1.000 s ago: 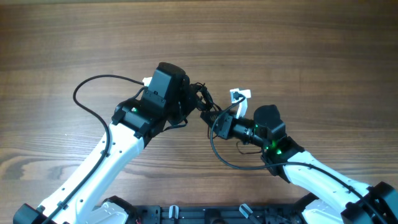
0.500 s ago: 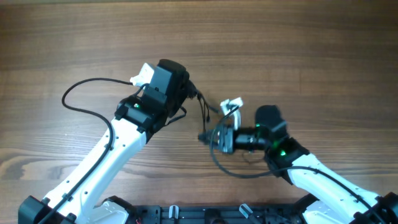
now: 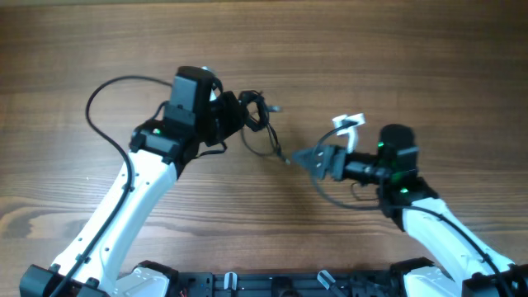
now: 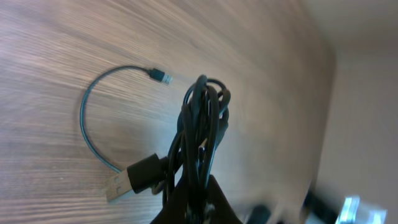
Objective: Untangle cables
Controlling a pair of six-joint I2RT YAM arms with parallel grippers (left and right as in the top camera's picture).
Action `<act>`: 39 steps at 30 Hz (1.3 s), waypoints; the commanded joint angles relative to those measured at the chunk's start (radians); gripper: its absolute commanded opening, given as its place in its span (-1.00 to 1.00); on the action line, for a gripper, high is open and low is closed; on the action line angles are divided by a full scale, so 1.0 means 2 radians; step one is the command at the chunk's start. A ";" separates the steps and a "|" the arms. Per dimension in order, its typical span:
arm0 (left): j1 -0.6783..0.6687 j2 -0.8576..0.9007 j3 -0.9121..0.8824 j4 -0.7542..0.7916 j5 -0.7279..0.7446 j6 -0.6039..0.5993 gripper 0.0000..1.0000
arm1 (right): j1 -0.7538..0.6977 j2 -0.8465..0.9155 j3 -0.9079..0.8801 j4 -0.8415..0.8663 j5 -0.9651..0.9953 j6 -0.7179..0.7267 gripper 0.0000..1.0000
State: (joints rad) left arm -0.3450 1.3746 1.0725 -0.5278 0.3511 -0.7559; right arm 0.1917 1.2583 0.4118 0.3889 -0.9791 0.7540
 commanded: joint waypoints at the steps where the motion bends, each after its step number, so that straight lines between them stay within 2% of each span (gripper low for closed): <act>1: 0.011 0.001 0.006 -0.016 0.209 0.235 -0.92 | -0.026 -0.004 0.001 0.038 -0.026 -0.011 0.99; 4: 0.008 0.001 0.006 -0.042 0.271 0.307 -0.92 | -0.012 -0.004 0.001 0.075 -0.033 -0.011 0.99; 6: 0.004 0.001 0.006 -0.061 0.285 0.336 -0.92 | -0.003 -0.004 0.001 0.077 -0.033 -0.029 0.90; 11: -0.003 0.001 0.006 -0.075 0.311 0.351 -0.92 | 0.010 -0.003 0.001 0.076 -0.033 -0.056 0.68; 15: -0.003 0.001 0.006 -0.075 0.328 0.350 -0.92 | 0.015 -0.003 0.001 0.076 -0.033 -0.067 0.27; 18: -0.003 0.001 0.006 -0.078 0.331 0.350 -0.92 | 0.015 -0.003 0.001 0.076 -0.033 -0.066 -0.32; 19: -0.003 0.001 0.006 -0.081 0.330 0.350 -0.78 | 0.015 -0.003 0.001 0.077 -0.033 -0.060 -0.66; 20: -0.003 0.001 0.006 -0.081 0.324 0.348 -0.63 | 0.015 -0.003 0.001 0.078 -0.033 -0.053 -0.84; 21: -0.003 0.001 0.006 -0.081 0.319 0.348 -0.38 | 0.015 -0.003 0.001 0.080 -0.028 -0.038 -0.92; 23: -0.003 0.001 0.006 -0.081 0.311 0.341 0.11 | 0.015 -0.003 0.001 0.084 -0.021 -0.001 -0.91; 25: -0.003 0.001 0.006 -0.080 0.279 0.292 0.91 | 0.014 -0.003 0.001 0.094 -0.017 0.031 -0.91; 26: -0.003 0.001 0.006 -0.079 0.262 0.265 1.00 | 0.013 -0.003 0.001 0.098 -0.015 0.039 -0.92; 29: -0.004 0.001 0.006 -0.079 0.197 0.158 1.00 | 0.003 -0.003 0.001 0.101 0.002 0.095 -0.91; 32: -0.015 0.001 0.006 -0.077 0.162 0.071 1.00 | -0.003 -0.003 0.001 0.101 0.020 0.155 -0.91; 36: -0.043 0.001 0.006 -0.058 0.131 -0.024 0.99 | -0.003 -0.003 0.001 0.097 0.049 0.161 -0.91; 39: -0.079 0.001 0.006 -0.027 0.085 -0.108 0.89 | -0.003 -0.003 0.001 0.096 0.073 0.161 -0.91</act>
State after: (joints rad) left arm -0.4358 1.3746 1.0729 -0.6296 0.6483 -0.7090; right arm 0.1879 1.2583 0.4118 0.5770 -0.9062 1.0401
